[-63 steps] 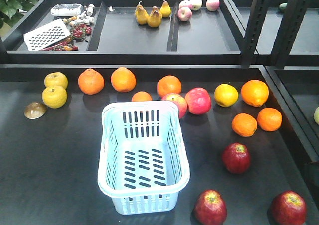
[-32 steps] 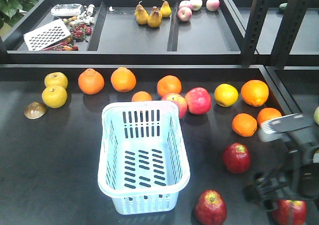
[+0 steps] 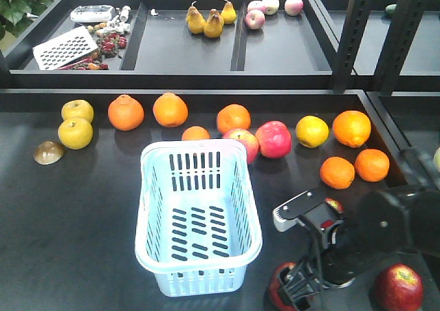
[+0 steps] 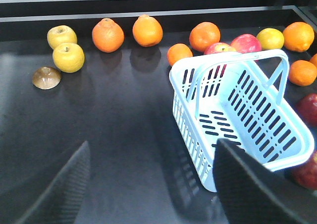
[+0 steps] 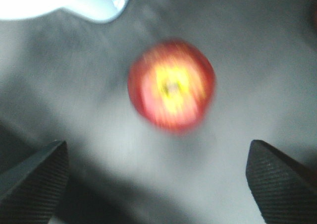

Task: Pick three apples into basket with both arms
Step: 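Reach the right gripper down over the nearest red apple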

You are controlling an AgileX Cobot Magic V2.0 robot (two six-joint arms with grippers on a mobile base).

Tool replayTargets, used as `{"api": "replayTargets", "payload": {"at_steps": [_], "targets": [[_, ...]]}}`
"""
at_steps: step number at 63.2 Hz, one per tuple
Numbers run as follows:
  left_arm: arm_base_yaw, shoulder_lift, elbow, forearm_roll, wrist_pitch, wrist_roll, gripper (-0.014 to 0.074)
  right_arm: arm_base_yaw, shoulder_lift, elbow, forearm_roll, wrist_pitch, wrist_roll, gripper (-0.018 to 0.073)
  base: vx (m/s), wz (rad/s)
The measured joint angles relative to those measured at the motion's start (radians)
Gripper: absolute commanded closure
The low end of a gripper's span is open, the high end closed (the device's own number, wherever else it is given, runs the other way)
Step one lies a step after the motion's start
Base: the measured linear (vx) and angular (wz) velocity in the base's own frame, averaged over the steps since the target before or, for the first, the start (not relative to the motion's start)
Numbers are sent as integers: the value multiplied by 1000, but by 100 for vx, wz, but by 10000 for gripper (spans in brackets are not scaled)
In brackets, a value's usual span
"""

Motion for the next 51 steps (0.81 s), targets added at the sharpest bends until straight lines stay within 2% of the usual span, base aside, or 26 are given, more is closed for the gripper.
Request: {"api": "replayTargets", "payload": {"at_steps": [14,31,38,48,51], "targets": [[0,0,0,0,0,0,94,6,119,-1,19,-111,0,-123,0,0],[0,0,0,0,0,0,94,6,230,-2,94,-212,-21,-72,0,0],[0,0,0,0,0,0,94,6,266,-2,101,-225,-22,-1,0,0],[0,0,0,0,0,0,94,6,288,-4,108,-231,-19,180,0,0],[0,0,0,0,0,0,94,6,288,-6,108,-231,-13,209,0,0]]}}
